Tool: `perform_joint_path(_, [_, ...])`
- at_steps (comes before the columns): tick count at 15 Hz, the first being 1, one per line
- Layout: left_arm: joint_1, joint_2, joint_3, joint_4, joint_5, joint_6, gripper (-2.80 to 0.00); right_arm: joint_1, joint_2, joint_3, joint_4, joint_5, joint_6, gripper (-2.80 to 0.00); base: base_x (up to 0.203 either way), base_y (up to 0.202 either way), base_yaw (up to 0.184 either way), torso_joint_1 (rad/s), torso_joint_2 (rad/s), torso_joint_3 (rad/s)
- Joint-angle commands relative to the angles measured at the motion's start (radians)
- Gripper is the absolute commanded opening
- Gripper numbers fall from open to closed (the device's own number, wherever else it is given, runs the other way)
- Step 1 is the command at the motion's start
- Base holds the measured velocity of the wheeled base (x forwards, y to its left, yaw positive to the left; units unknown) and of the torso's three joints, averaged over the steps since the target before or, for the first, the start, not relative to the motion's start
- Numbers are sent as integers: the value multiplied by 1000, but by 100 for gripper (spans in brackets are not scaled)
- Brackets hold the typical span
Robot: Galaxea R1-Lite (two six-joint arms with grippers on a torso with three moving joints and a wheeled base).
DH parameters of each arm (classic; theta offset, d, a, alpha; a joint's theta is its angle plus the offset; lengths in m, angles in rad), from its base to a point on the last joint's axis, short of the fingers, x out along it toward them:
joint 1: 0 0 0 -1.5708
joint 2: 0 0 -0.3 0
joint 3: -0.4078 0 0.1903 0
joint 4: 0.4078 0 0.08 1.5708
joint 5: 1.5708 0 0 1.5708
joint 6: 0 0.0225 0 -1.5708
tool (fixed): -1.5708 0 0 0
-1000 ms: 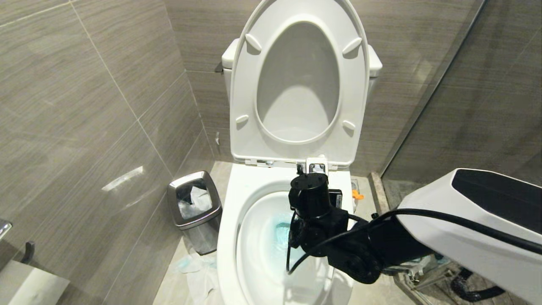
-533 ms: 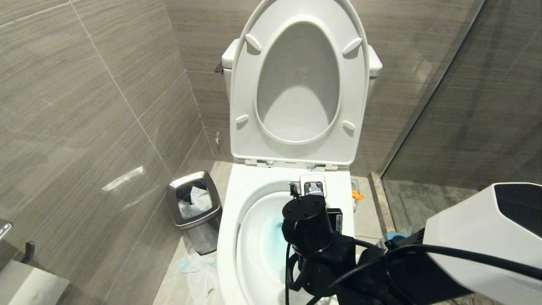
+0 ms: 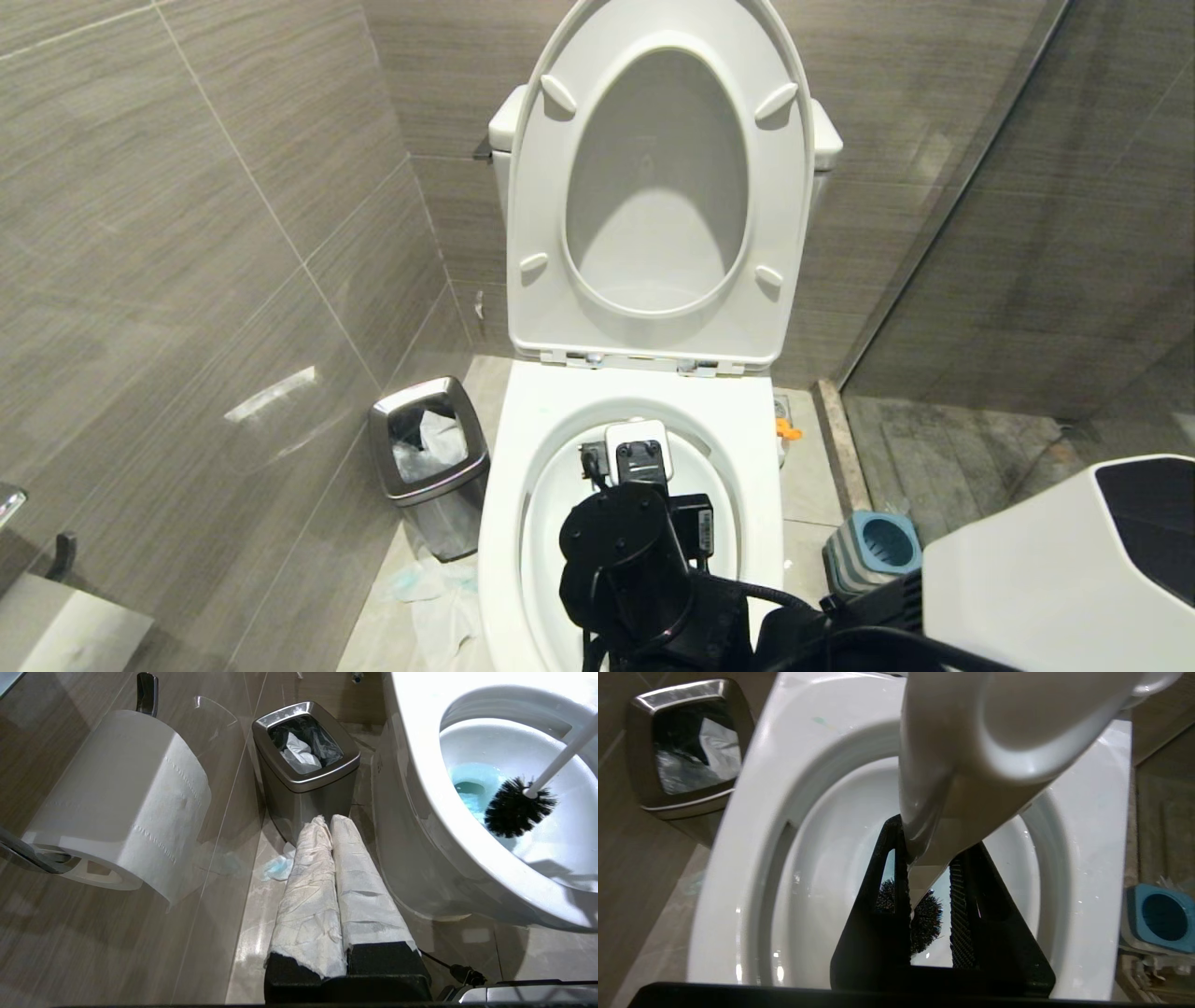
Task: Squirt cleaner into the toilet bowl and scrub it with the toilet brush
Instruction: Scrub the toilet bowl
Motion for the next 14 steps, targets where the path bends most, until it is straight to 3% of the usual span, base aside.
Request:
perform_joint_path(1, [1, 0, 0, 1, 0, 0, -280, 23, 32, -63, 2, -5, 0, -280, 0, 0, 0, 0, 0, 0])
perform_joint_path(6, [0, 0, 0, 1, 0, 0, -280, 3, 139, -293, 79, 3, -5, -280, 0, 0, 0, 0, 0, 0])
perform_joint_path(10, [0, 0, 0, 1, 0, 0, -280, -100, 270, -488, 120, 24, -50, -280, 0, 0, 0, 0, 0, 0])
perform_joint_path(14, [1, 0, 0, 1, 0, 0, -280, -197, 303, -526, 116, 27, -69, -280, 0, 0, 0, 0, 0, 0])
